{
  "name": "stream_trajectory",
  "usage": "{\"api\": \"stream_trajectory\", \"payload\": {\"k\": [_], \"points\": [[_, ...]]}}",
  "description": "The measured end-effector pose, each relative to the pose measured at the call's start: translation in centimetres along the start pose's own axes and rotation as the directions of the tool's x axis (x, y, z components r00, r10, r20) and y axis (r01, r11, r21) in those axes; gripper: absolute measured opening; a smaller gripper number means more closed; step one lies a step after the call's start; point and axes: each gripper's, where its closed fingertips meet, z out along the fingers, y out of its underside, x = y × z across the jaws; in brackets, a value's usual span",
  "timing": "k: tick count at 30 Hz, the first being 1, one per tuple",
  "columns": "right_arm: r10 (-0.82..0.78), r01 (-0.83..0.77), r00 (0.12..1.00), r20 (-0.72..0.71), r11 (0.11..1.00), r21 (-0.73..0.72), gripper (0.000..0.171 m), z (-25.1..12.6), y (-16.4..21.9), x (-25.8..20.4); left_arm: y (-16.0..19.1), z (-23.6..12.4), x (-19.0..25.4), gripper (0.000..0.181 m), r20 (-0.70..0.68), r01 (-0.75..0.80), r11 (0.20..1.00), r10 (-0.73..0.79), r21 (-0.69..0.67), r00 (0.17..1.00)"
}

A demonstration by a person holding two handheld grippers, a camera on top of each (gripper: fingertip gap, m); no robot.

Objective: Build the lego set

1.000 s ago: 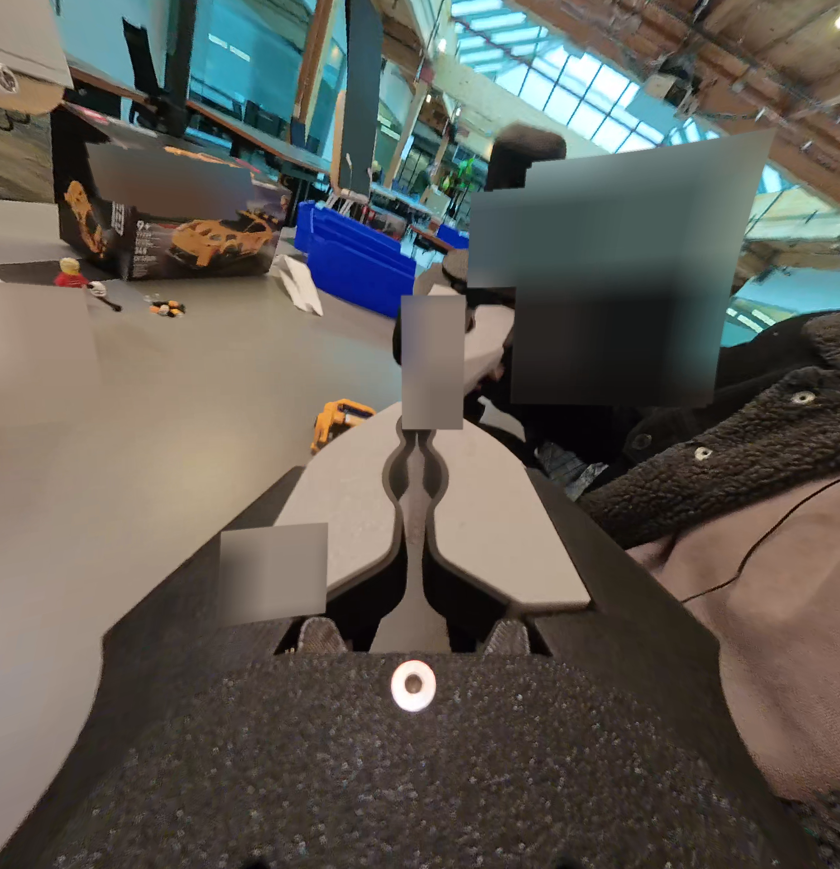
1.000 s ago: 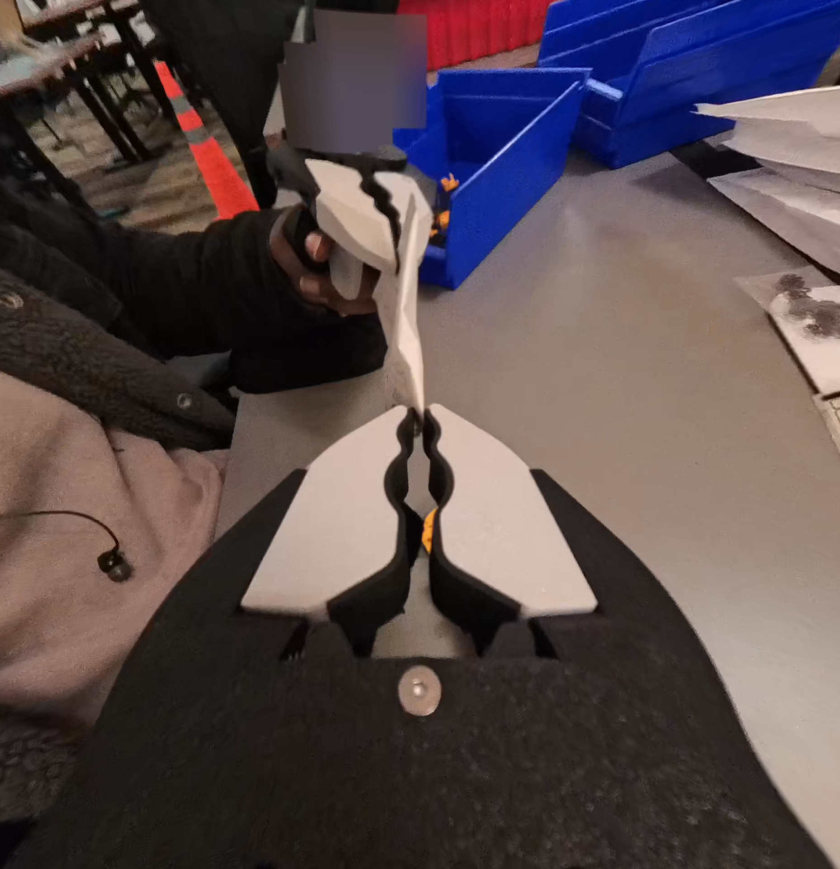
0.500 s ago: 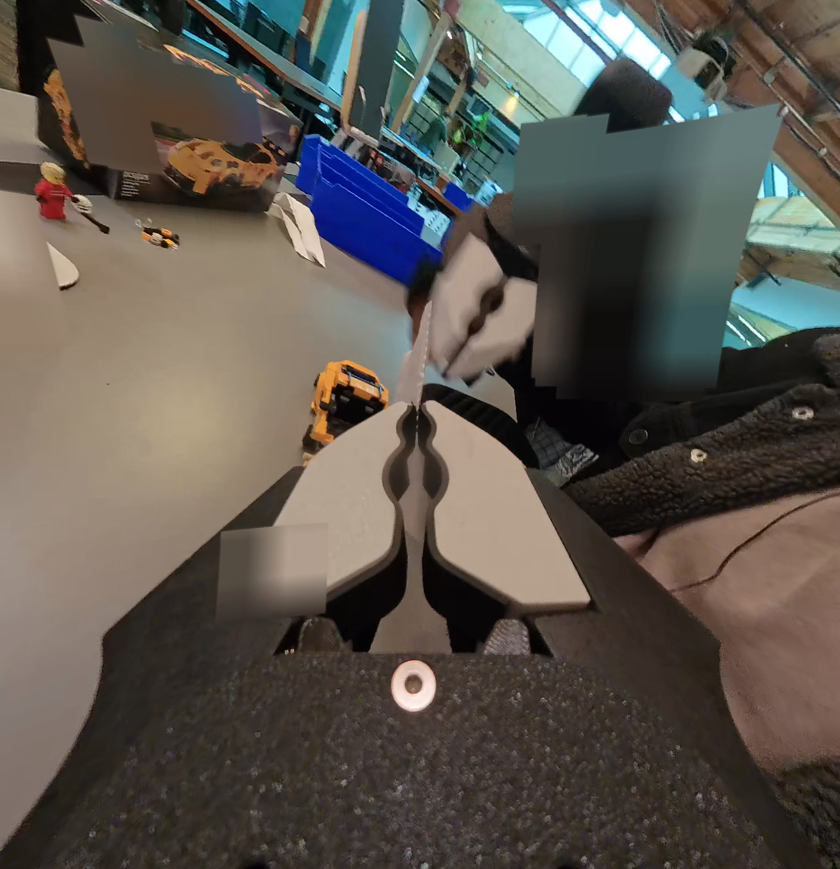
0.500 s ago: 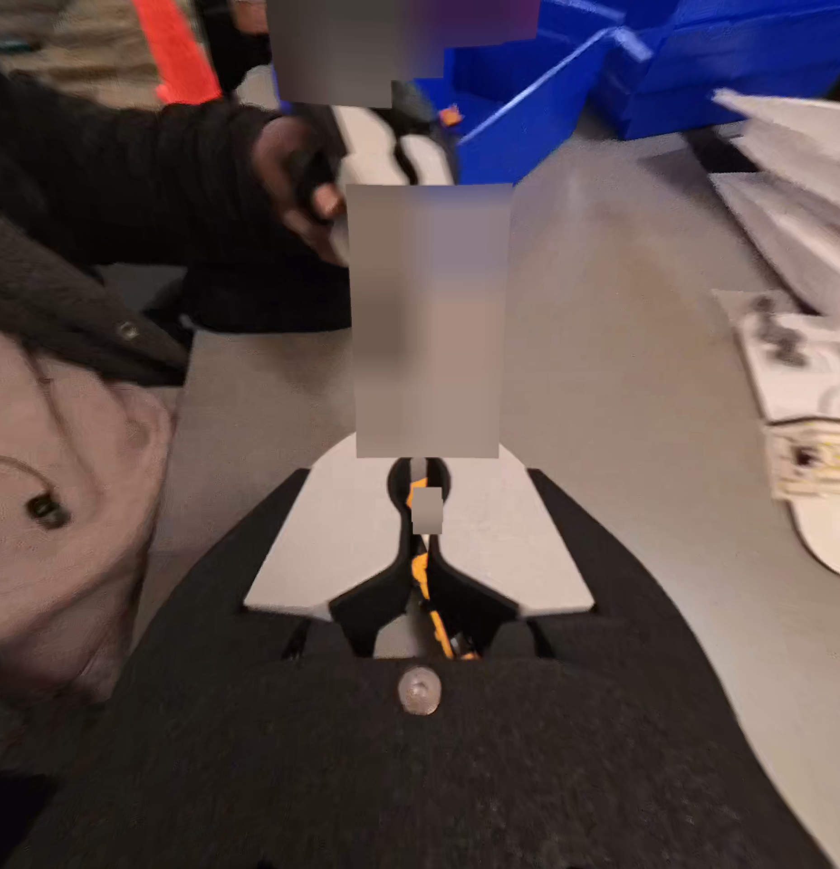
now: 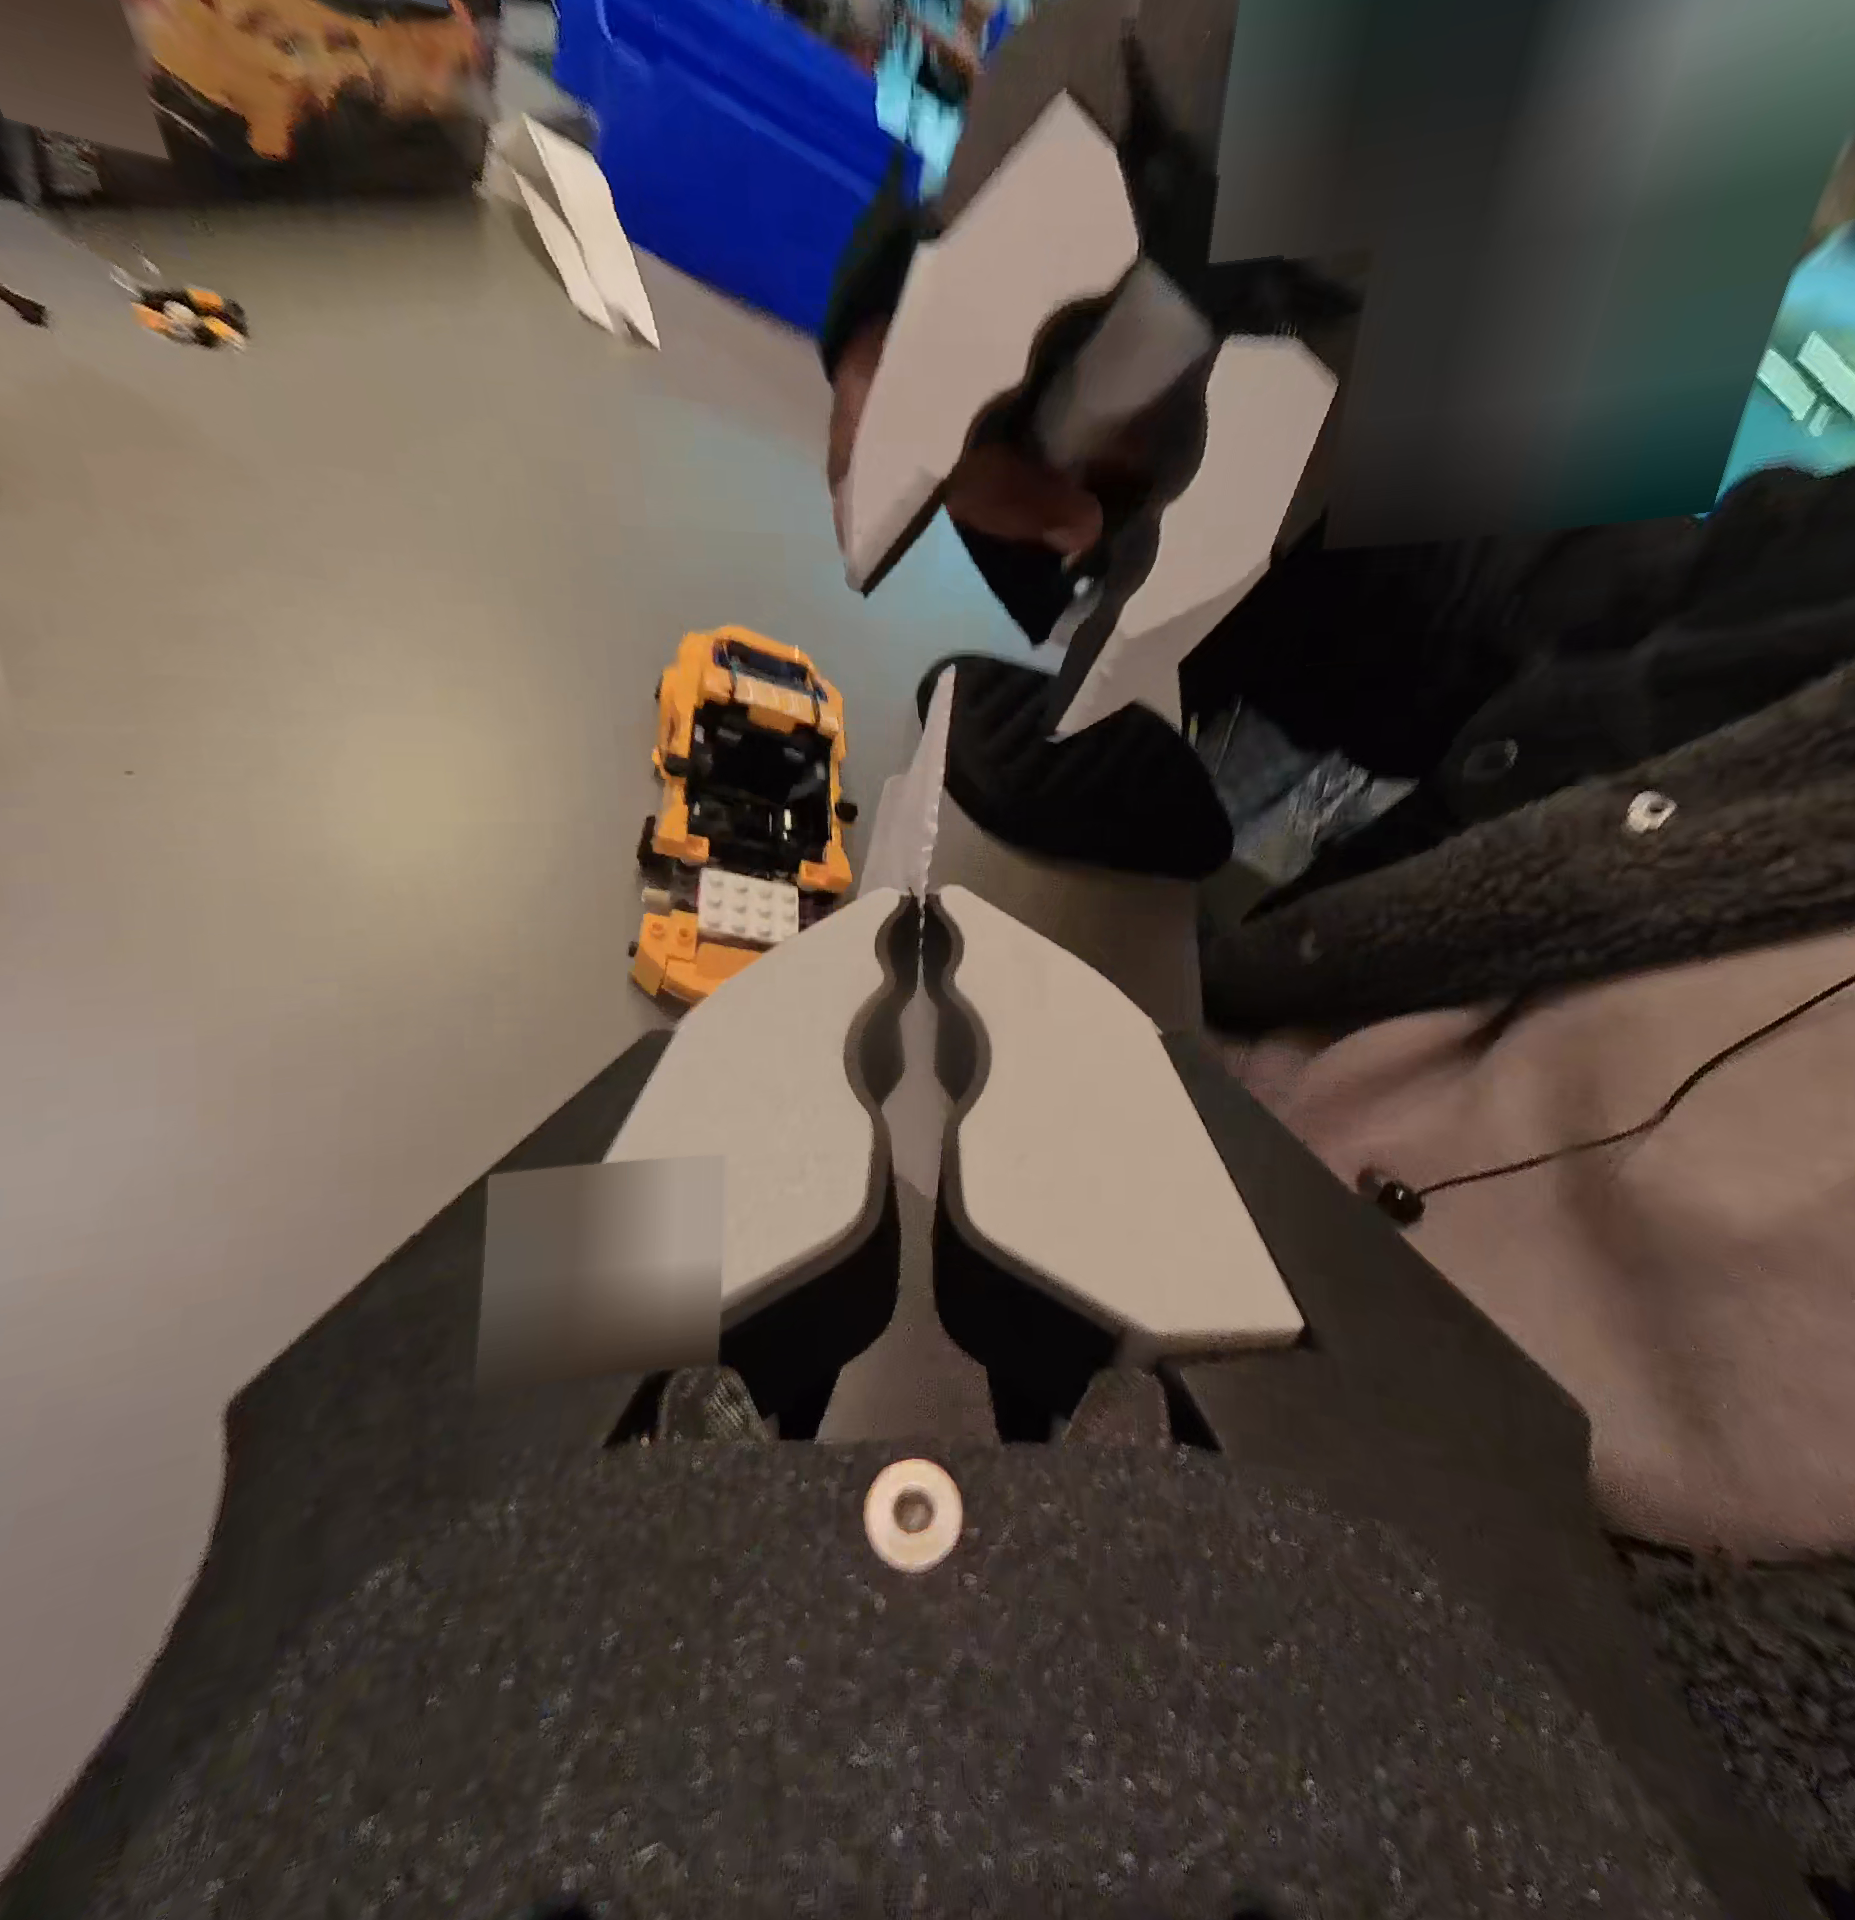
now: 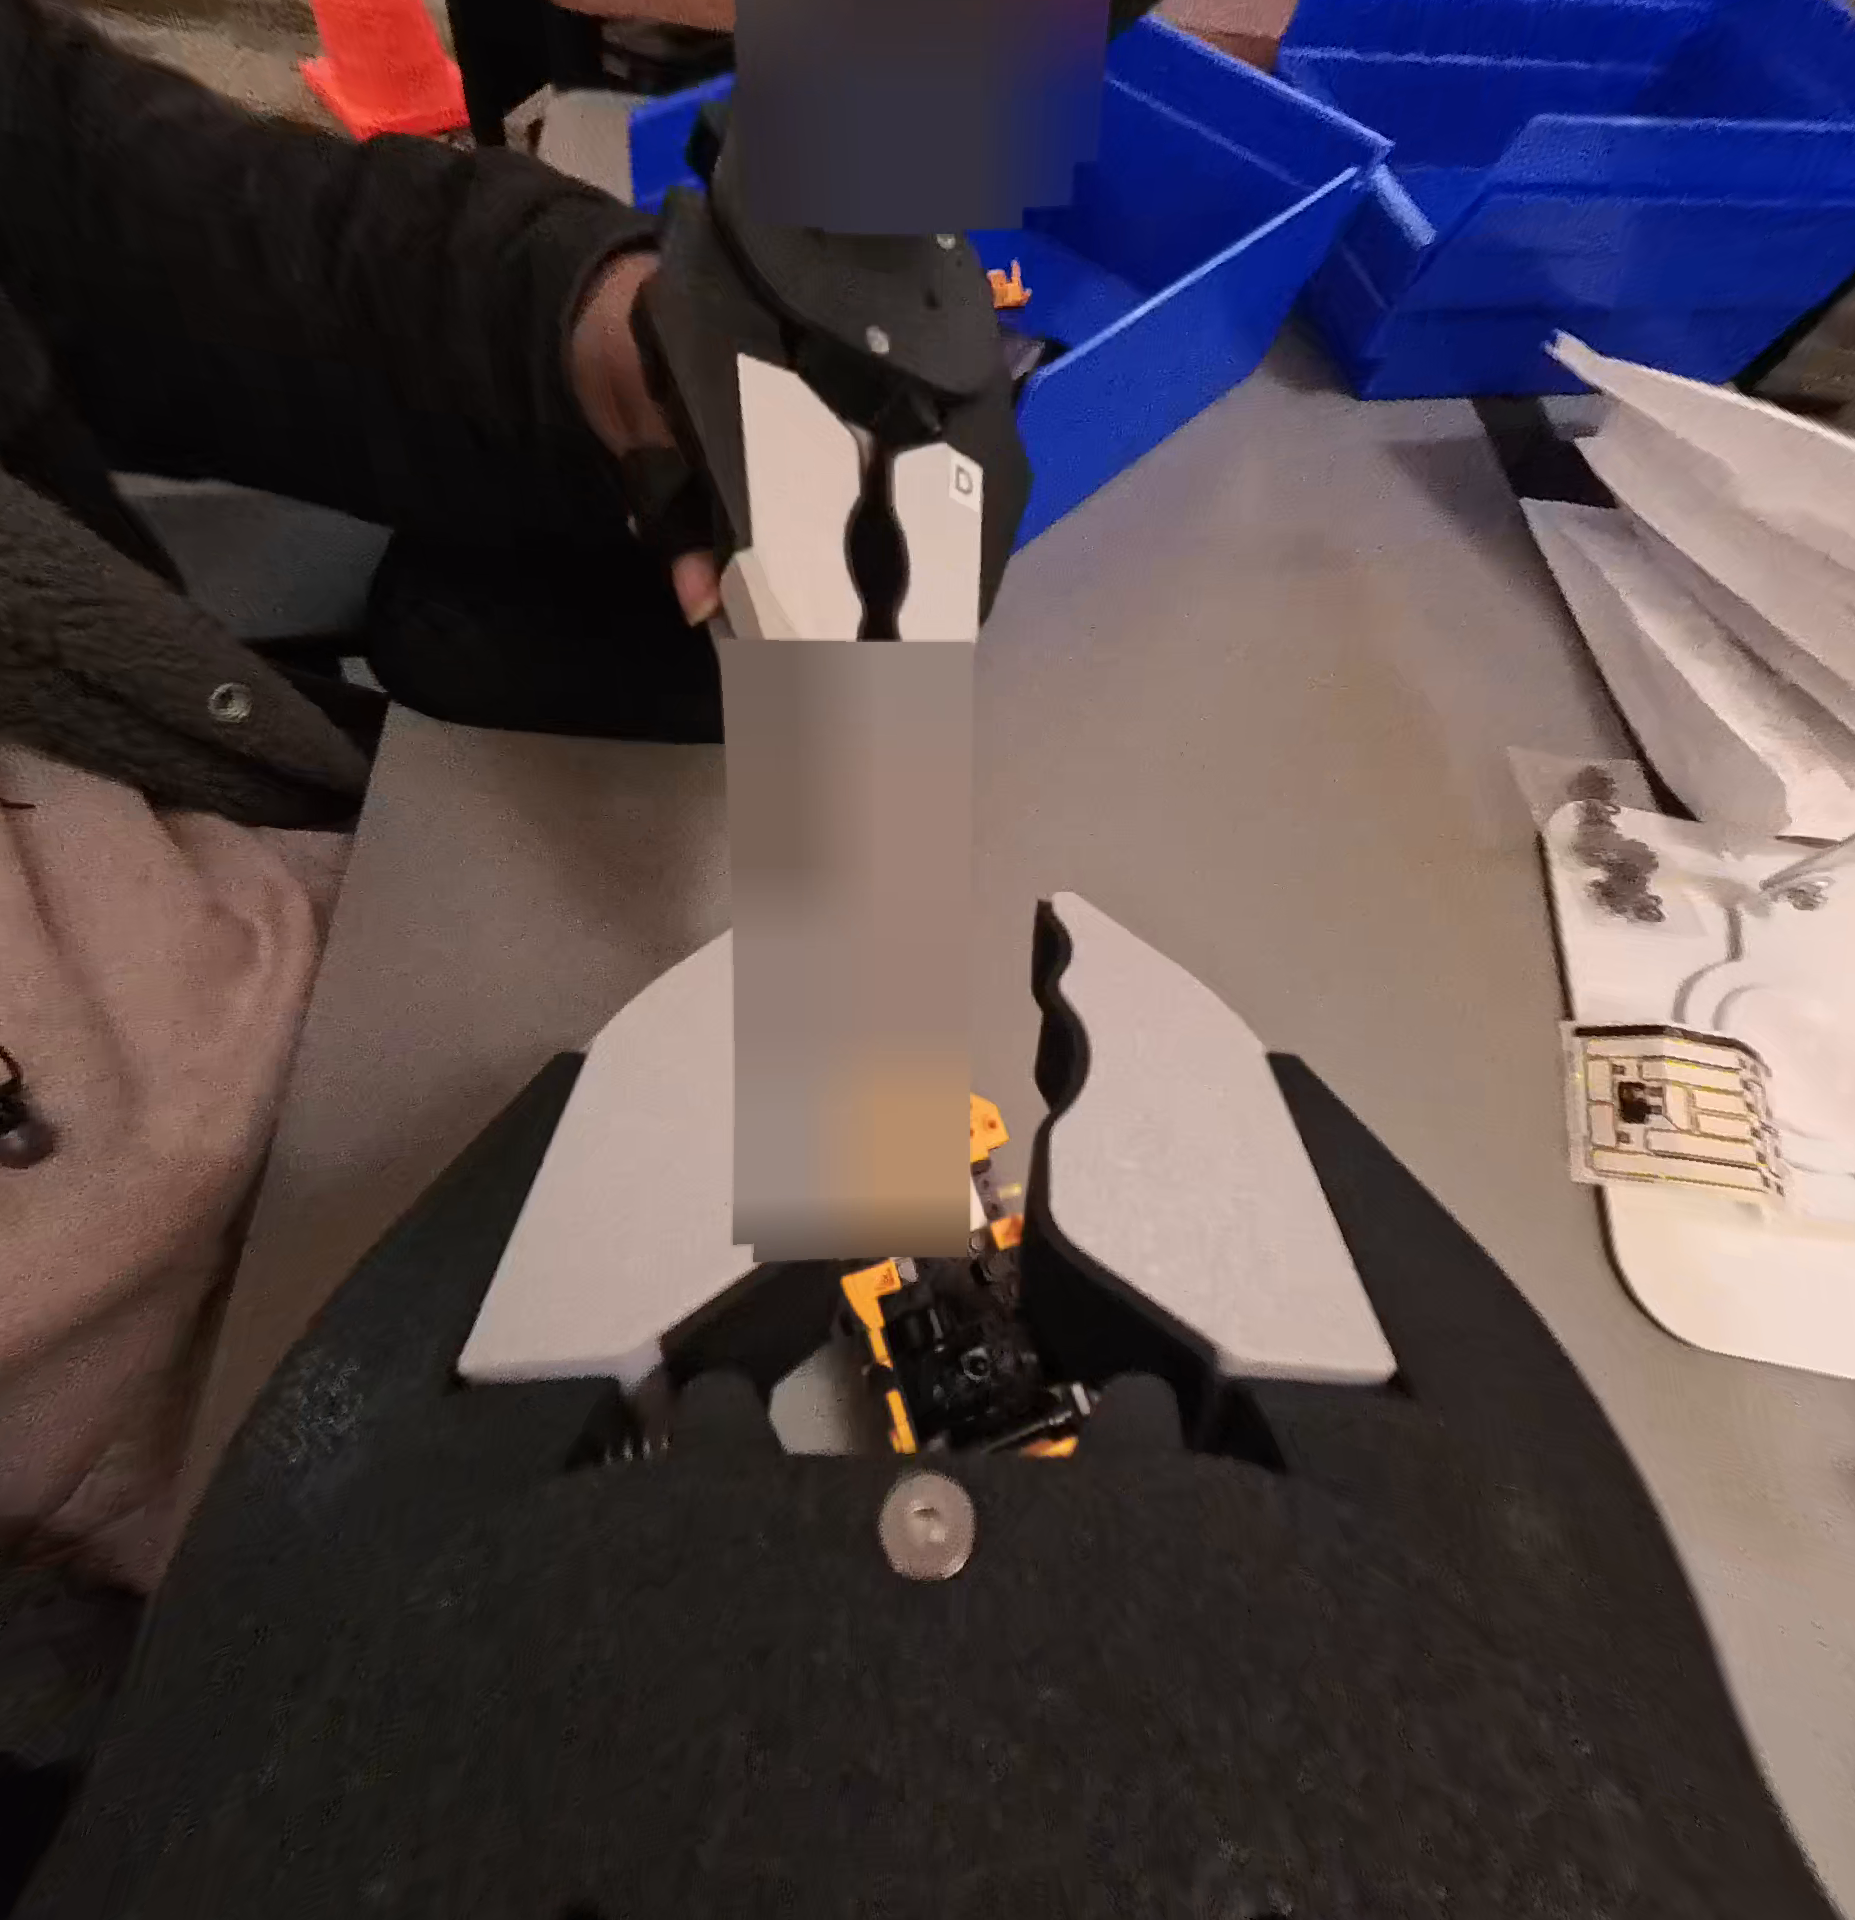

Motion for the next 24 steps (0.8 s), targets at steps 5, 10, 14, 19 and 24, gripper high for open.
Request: {"api": "stream_trajectory", "payload": {"k": [5,10,14,19,24], "points": [[-0.064,0.079,0.99,0.122,0.989,-0.127,0.001,1.1,0.7,-1.7,0.5,0.9,0.9,0.001,0.011,-0.1,0.98,0.104,-0.171,0.995],[-0.033,0.048,0.989,0.145,0.994,-0.103,0.0,1.3,0.5,-2.3,0.5,0.4,1.0,0.001,0.014,-0.132,0.97,0.138,-0.205,0.99],[0.015,-0.004,0.985,0.173,0.998,-0.067,0.0,1.4,0.0,-2.8,-0.1,1.0,1.4,0.017,0.022,-0.212,0.96,0.22,-0.181,0.975],[-0.001,0.012,0.984,0.178,0.998,-0.064,0.0,1.2,-0.2,-2.9,0.0,1.6,2.0,0.0,-0.01,-0.246,0.946,0.25,-0.213,0.968],[-0.101,0.131,0.977,0.189,0.979,-0.154,0.001,1.5,0.8,-3.5,1.0,2.0,2.2,0.0,-0.029,-0.205,0.928,0.206,-0.31,0.978]]}}
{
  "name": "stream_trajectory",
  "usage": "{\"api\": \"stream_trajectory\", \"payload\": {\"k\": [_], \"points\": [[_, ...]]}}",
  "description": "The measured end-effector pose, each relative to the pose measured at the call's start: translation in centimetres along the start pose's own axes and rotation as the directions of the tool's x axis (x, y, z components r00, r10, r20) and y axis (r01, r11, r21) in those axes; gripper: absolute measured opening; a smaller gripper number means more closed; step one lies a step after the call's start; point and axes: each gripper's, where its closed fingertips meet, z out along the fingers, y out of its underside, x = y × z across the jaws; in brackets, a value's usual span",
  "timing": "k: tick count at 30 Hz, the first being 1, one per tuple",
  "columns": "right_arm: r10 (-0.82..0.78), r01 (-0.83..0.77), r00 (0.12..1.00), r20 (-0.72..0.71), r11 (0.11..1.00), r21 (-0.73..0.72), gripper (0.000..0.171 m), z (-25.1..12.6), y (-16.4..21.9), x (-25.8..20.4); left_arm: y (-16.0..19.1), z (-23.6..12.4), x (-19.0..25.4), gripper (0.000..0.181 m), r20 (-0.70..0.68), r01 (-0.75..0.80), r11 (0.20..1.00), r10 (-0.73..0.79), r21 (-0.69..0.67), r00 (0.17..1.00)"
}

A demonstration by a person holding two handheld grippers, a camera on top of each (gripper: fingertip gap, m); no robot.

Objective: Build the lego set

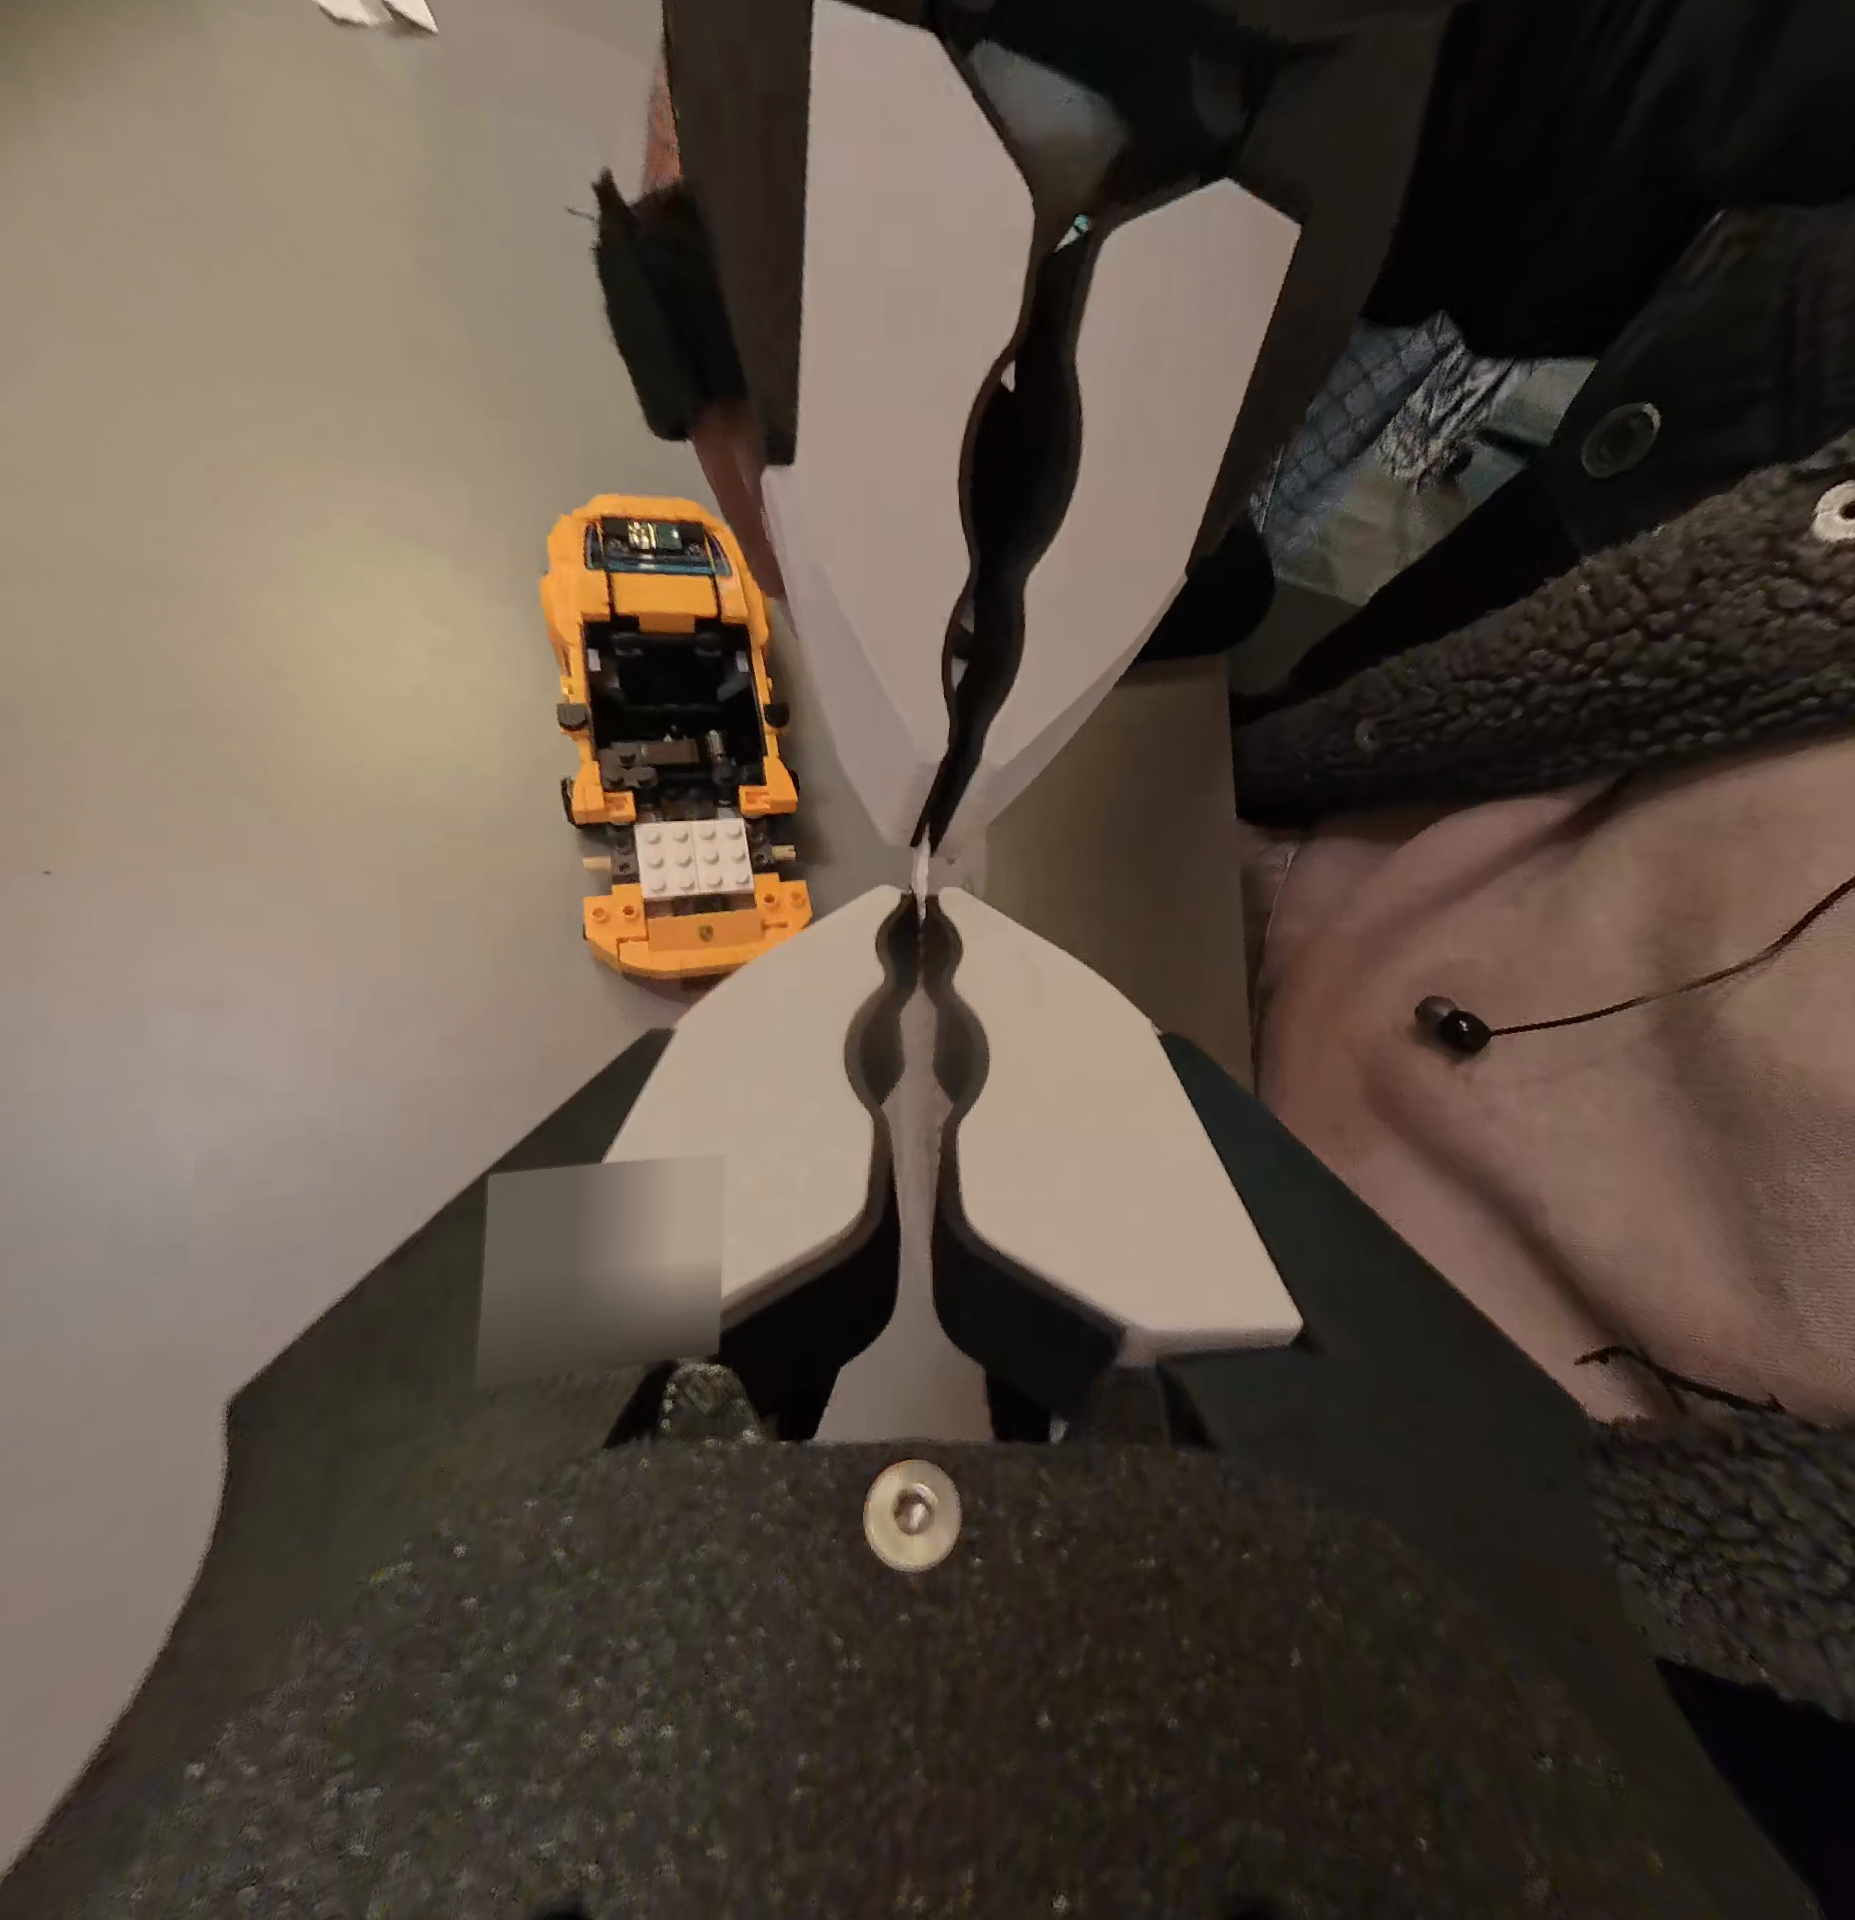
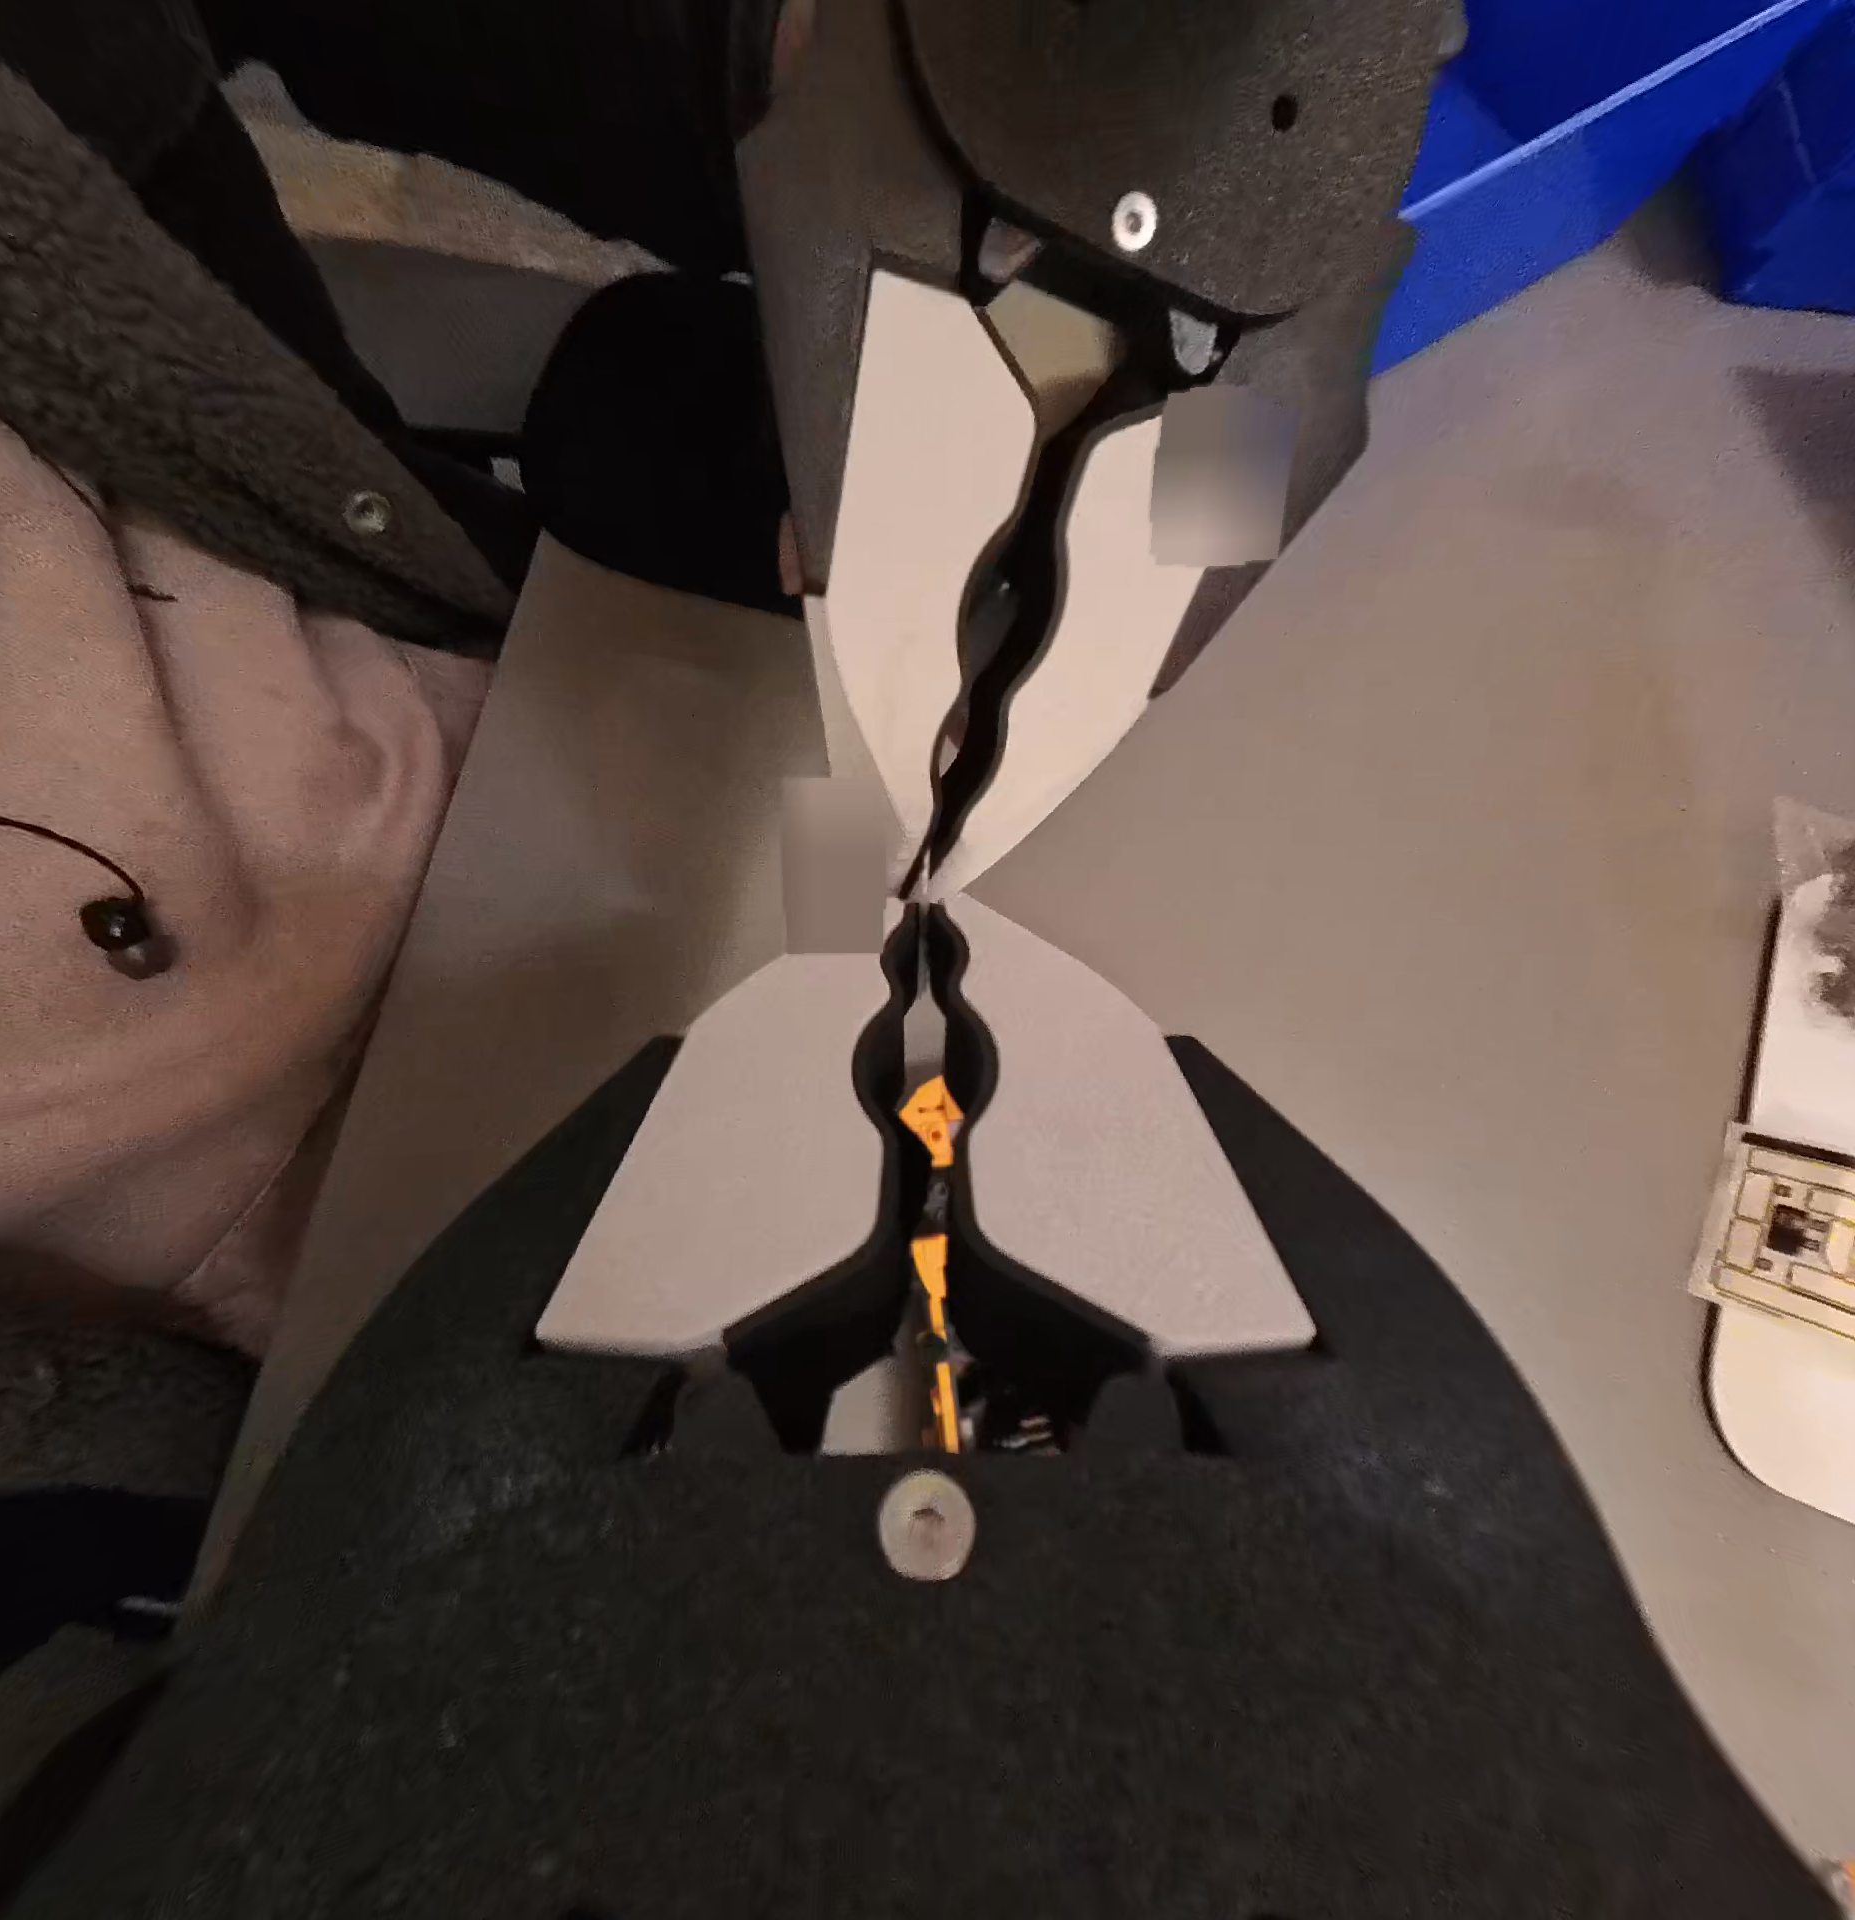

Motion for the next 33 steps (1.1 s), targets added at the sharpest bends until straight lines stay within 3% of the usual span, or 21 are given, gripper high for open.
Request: {"api": "stream_trajectory", "payload": {"k": [4,7,10,13,21,33], "points": [[-0.1,0.1,0.995,0.001,0.992,-0.077,0.0,0.3,0.1,-0.5,0.1,0.1,0.4,0.0,-0.026,0.01,0.999,-0.011,-0.047,1.0],[-0.212,0.208,0.975,-0.067,0.976,-0.062,0.0,0.0,-0.9,-0.6,-0.4,-0.7,1.2,0.001,-0.158,0.137,0.991,-0.134,0.008,0.978],[-0.342,0.338,0.924,-0.174,0.94,-0.05,0.0,-0.5,-2.0,-1.0,-1.2,-1.5,2.3,0.001,-0.352,0.283,0.956,-0.241,0.075,0.905],[-0.433,0.426,0.883,-0.183,0.901,-0.079,0.0,-0.5,-2.0,-2.0,-1.0,-1.4,3.3,0.001,-0.487,0.349,0.934,-0.273,0.071,0.83],[-0.517,0.507,0.848,-0.115,0.855,-0.104,0.0,0.0,-1.3,-4.4,-0.2,-0.3,5.2,0.0,-0.667,0.446,0.895,-0.329,0.006,0.668],[-0.686,0.637,0.728,-0.009,0.681,-0.361,0.0,2.2,2.6,-4.6,2.4,2.9,3.7,0.0,-0.62,0.52,0.84,-0.492,-0.154,0.612]]}}
